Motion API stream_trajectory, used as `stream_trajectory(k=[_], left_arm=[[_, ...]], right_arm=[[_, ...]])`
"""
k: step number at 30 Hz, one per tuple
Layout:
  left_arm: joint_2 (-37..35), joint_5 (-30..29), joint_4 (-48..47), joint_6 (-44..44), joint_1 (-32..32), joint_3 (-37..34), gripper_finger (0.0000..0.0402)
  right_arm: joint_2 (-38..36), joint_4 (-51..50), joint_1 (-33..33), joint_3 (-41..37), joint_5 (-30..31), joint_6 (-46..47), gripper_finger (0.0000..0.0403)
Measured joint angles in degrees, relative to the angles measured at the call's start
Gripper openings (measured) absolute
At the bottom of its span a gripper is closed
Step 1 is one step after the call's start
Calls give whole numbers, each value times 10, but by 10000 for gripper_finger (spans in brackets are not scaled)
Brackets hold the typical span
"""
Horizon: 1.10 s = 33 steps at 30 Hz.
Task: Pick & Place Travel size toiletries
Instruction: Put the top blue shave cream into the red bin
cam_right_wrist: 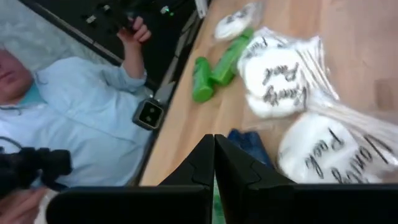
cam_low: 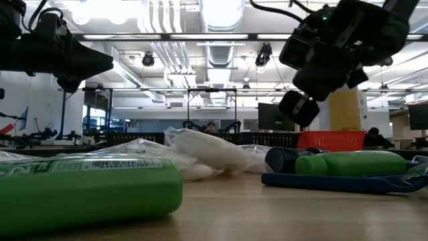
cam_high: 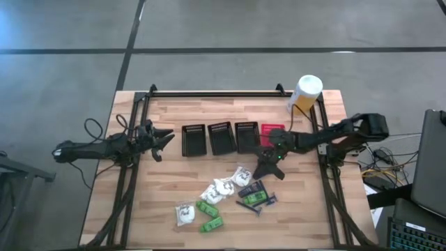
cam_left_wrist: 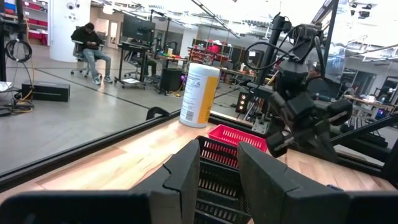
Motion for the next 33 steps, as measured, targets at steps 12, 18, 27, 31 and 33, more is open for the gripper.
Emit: stream_trajectory(k=[12, 18, 27, 31, 33], left_arm=[[0, 1, 0, 0, 0, 0, 115], [0, 1, 0, 2, 0, 0, 115], [0, -1, -1, 5, 0, 0, 115], [0, -1, -1, 5, 0, 0, 115], [0, -1, -1, 5, 0, 0, 115]], right_arm=[[8, -26, 26, 40, 20, -63, 8], [8, -24, 55, 39, -20, -69, 8], [8, -23, 69, 38, 7, -33, 9], [8, -23, 71, 39, 20, -1, 28], [8, -23, 72, 39, 25, 11, 50]])
